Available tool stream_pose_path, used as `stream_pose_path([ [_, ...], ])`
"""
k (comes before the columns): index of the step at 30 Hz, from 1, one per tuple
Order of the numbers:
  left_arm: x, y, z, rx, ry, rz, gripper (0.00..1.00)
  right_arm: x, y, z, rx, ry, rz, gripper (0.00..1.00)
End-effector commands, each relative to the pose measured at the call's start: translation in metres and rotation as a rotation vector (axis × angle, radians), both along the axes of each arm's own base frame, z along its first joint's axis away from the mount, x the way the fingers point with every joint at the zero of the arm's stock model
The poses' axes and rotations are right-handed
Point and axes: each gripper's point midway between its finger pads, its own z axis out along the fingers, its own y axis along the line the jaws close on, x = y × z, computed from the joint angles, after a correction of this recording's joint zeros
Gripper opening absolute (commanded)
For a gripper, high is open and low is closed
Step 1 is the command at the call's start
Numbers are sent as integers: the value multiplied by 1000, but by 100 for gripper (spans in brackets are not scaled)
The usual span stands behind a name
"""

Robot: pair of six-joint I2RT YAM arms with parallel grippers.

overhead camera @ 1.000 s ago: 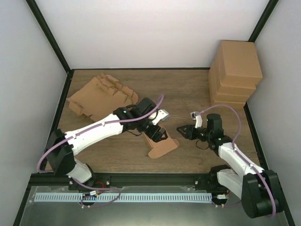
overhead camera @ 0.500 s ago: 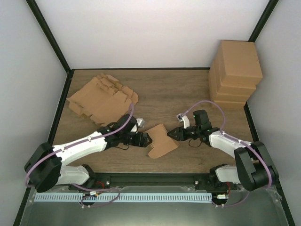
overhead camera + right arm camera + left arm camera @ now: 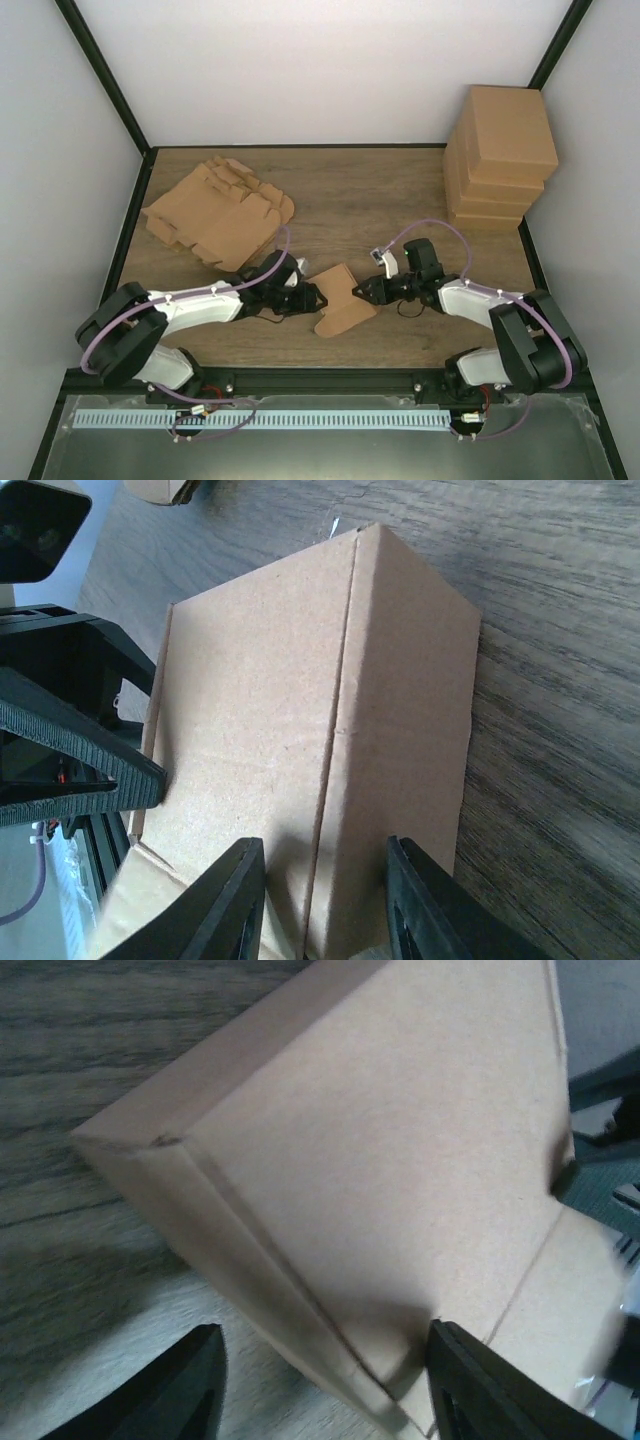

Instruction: Fold the paper box

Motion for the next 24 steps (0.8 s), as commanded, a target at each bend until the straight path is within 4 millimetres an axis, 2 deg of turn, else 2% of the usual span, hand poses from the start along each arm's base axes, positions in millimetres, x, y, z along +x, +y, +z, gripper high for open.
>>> stream_pose_path([
  [1, 5, -3, -6, -3, -3, 3, 50, -4, 4, -8, -8, 8, 6, 33],
  [2, 5, -1, -9, 8, -3, 7, 47, -5, 4, -9, -10, 11, 5, 31],
  [5, 8, 1, -8, 24, -26, 6, 44, -8, 5, -10, -11, 21, 3, 29],
  [9, 16, -5, 7, 31, -93, -44, 43, -11, 8, -4, -1, 21, 9, 27],
  [15, 20, -23, 29, -42, -134, -190, 45, -25, 11, 17, 48, 21, 16, 29],
  [21, 33, -36, 52, -116, -151, -238, 46, -33, 10, 31, 88, 36, 10, 30],
  [24, 36, -36, 57, -142, -108, -228, 48, -32, 10, 36, 92, 54, -12, 35],
])
